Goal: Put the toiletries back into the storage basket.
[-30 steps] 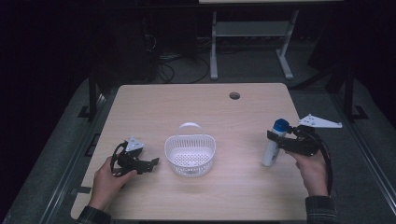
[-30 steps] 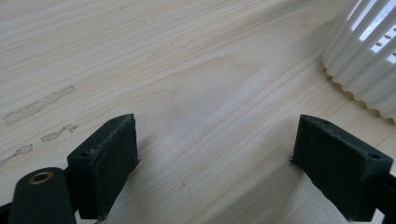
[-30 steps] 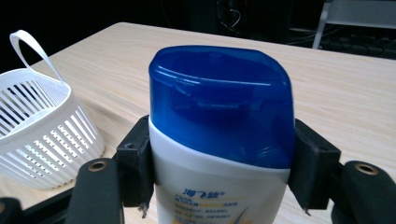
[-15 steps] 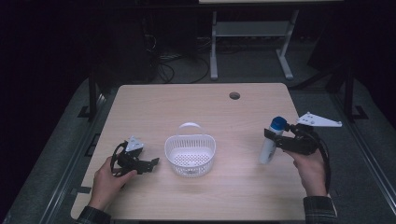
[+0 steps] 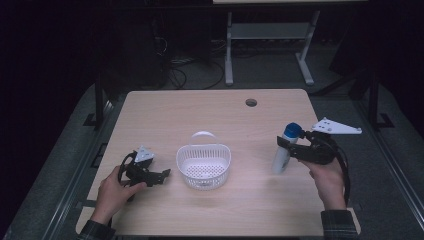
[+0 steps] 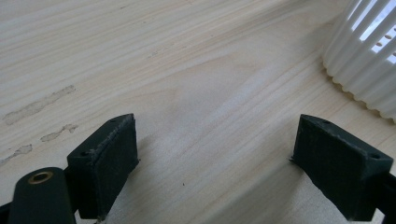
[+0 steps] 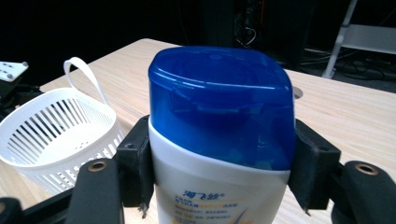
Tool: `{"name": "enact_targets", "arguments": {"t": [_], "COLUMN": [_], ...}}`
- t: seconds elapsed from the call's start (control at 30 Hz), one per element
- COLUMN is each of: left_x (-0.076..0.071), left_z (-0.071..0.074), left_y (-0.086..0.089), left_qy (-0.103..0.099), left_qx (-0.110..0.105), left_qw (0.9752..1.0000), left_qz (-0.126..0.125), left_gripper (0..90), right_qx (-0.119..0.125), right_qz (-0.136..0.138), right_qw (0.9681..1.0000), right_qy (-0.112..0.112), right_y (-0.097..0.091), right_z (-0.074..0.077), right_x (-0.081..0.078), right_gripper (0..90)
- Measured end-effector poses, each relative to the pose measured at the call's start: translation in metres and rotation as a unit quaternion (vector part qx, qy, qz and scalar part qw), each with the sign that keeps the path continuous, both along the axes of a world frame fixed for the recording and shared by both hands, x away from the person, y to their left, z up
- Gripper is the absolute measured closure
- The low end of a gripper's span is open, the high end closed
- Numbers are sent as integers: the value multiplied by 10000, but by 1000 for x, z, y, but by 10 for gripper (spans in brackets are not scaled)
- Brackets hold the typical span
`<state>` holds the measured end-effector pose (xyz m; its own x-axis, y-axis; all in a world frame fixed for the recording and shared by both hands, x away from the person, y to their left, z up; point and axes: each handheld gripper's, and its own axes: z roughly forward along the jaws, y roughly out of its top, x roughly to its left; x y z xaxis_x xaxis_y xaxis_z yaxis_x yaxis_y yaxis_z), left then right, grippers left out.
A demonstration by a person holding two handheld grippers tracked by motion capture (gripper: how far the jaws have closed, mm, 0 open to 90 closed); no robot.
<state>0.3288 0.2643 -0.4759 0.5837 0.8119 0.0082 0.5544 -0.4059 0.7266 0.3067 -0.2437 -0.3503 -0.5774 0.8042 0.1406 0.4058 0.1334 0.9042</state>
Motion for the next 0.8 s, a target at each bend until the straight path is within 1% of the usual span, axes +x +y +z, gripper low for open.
{"name": "enact_targets", "arguments": {"t": [0.17,0.3,0.43,0.8], "left_x": [1,1,1,1], "left_z": [0,0,0,0], "left_y": [-1,-3,-4,-3], "left_qy": [13,-11,-11,-8], "left_qx": [5,0,-16,2], "left_qw": [10000,10000,9999,9999], "left_qz": [7,99,112,101], "left_gripper": [129,128,129,129], "right_qx": [-76,-94,-137,-48], "right_qz": [100,178,264,482], "right_qw": [9999,9997,9994,9981], "right_qy": [-64,-106,-167,-374], "right_y": [9,17,26,48], "right_z": [4,6,9,24], "right_x": [1,2,3,3], "right_gripper": [351,351,351,351]}}
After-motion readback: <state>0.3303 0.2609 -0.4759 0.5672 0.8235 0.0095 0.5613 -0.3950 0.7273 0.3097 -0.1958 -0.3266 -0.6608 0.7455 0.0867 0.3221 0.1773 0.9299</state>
